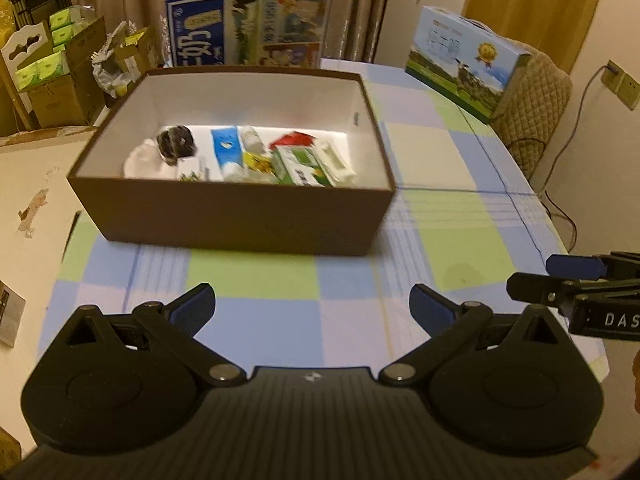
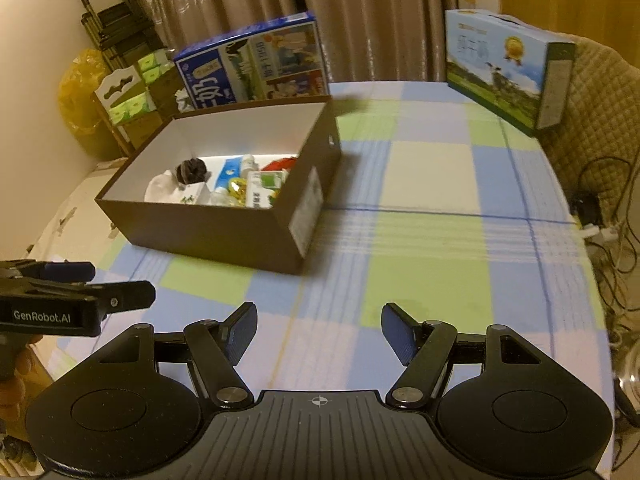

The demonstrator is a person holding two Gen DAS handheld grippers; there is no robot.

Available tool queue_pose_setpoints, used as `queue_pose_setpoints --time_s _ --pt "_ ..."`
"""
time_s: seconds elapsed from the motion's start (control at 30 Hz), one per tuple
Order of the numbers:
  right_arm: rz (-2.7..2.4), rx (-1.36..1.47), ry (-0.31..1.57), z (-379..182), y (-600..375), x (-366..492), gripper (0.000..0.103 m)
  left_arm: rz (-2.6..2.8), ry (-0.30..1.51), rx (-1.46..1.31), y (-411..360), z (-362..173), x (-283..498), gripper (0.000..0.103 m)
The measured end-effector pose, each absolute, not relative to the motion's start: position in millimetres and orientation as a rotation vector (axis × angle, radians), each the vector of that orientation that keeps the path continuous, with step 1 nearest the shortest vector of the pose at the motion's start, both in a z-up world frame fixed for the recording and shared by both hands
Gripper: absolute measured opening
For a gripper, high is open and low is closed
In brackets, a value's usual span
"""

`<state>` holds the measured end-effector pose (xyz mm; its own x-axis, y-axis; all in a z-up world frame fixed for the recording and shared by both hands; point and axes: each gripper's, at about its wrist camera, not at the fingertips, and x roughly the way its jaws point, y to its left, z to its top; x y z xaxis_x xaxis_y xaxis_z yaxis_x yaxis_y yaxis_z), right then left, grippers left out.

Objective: Organize objects

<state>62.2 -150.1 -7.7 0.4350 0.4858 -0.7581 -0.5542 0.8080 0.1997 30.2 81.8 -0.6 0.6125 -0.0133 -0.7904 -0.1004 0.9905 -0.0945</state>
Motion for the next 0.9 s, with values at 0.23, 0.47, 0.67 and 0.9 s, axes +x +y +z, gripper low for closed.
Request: queue_pose_setpoints --time_s 0.23,0.47,0.67,0.9 --pt "0.637 -0.07 0.919 -5.2 -192.9 43.8 0.066 0.046 0.918 -0.124 40.9 -1.9 4.8 0.102" --pt "0.633 -0.053 0.927 -4.3 -222.3 27.6 0.066 0.03 0.924 -0.12 10.8 -3.0 -13.8 0.102" --pt "0.624 -0.04 0.93 -4.4 -240.3 15.7 0.066 0.01 0.928 -0.108 -7.3 -2.9 -25.6 0.102" --pt "0.621 -0.034 0.927 -3.6 -251.6 7.2 0.066 0.014 0.925 -0.1 -17.6 -2.5 -35.5 0.102"
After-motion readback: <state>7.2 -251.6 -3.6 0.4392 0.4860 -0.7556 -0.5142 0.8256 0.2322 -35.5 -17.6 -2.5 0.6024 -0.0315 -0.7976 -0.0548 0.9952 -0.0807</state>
